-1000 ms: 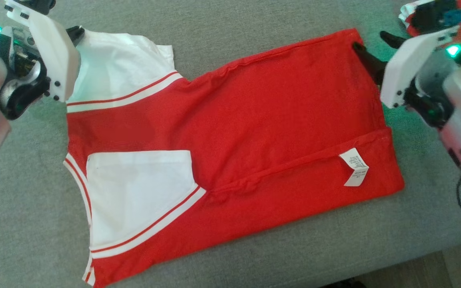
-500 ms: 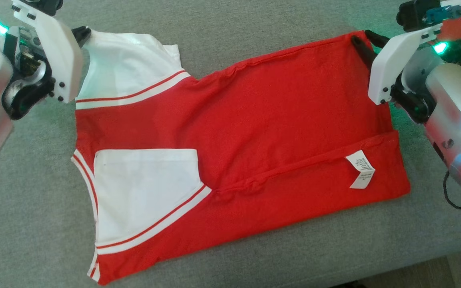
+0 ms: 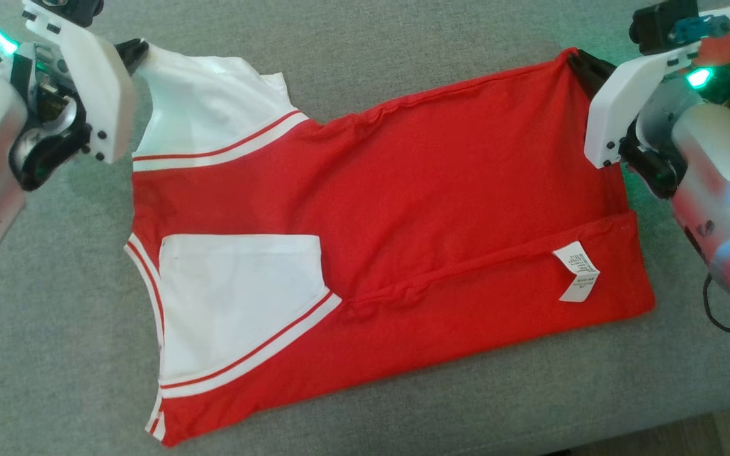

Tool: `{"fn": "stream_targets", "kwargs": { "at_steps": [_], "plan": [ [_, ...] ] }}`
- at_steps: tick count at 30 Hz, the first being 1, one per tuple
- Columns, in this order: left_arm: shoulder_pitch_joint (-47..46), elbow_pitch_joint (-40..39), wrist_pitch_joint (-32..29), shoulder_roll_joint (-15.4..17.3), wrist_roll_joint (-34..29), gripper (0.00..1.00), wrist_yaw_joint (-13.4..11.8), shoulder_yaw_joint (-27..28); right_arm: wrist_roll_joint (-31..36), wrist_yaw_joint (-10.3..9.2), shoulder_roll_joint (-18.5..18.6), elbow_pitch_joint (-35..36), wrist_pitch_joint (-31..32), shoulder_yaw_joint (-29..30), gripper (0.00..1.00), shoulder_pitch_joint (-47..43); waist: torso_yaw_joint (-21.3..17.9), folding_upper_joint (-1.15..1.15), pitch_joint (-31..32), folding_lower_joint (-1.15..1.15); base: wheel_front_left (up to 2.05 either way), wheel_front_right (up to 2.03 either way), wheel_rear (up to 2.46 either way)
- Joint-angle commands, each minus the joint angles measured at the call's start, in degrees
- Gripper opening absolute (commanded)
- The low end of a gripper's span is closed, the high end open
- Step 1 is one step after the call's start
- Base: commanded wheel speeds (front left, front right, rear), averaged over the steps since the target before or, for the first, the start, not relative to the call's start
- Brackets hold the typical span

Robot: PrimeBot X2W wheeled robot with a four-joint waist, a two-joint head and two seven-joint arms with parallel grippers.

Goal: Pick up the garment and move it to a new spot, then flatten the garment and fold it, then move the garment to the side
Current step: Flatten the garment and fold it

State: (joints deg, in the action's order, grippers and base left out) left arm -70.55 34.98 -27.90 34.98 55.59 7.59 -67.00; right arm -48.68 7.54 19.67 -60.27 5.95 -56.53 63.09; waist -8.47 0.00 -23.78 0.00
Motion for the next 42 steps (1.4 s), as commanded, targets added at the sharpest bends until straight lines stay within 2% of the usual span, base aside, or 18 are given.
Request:
{"fn": "stream_targets", "kwargs": {
  "at_steps": [1, 5, 10, 15, 19, 28, 33, 42],
  "plan": [
    [-3.65, -0.66, 1.66, 1.53, 0.12, 0.0, -0.1, 1.7, -0.39, -0.05, 0.0, 0.08, -1.25, -0.47, 0.0, 0.88, 0.17, 0.0, 0.37, 0.0, 0.0, 0.0, 0.0],
    [-4.25, -1.05, 5.32, 1.42, -0.53, 0.0, -0.1, 0.77, -0.71, -0.05, 0.27, -0.47, -2.91, -0.66, 0.0, 1.25, 0.46, 0.0, 0.83, 0.0, 0.0, 0.0, 0.0],
    [-6.22, 0.29, 14.29, 0.73, -2.75, 0.0, -0.1, 0.22, -2.42, -0.05, 0.89, -1.62, -6.59, 0.61, 0.0, 1.66, 1.13, 0.0, 1.87, 0.0, 0.0, 0.0, 0.0],
    [-7.47, 3.03, 21.97, -0.74, -4.21, 0.0, -0.1, 0.02, -3.79, -0.05, 3.05, -1.66, -10.07, 1.26, 0.0, 1.65, 2.24, 0.0, 3.5, 0.0, 0.0, 0.0, 0.0],
    [-5.92, 3.7, 25.13, -1.53, -3.05, 0.0, -0.1, -1.07, -4.74, -0.05, 4.39, -1.42, -12.59, 1.17, 0.0, -0.34, 3.11, 0.0, 5.39, 0.0, 0.0, 0.0, 0.0],
    [2.86, -1.94, 30.87, 3.14, -1.11, 0.0, -0.42, -3.52, -8.5, -0.05, 8.27, 3.07, -16.69, 0.88, 0.0, -8.98, 5.06, 0.0, 9.62, 0.0, 0.0, 0.0, 0.0],
    [8.7, -8.98, 32.57, 6.47, -1.16, 0.0, -3.05, -4.06, -9.42, -0.05, 10.33, 5.05, -18.33, 1.2, 0.0, -13.36, 6.13, 0.0, 11.47, 0.0, 0.0, 0.0, 0.0],
    [19.93, -22.91, 34.06, 11.92, -1.02, 0.0, -11.29, -4.9, -10.59, -0.05, 13.82, 9.39, -20.14, 3.87, 0.0, -22.77, 8.48, 0.0, 14.23, 0.0, 0.0, 0.0, 0.0]
  ]
}}
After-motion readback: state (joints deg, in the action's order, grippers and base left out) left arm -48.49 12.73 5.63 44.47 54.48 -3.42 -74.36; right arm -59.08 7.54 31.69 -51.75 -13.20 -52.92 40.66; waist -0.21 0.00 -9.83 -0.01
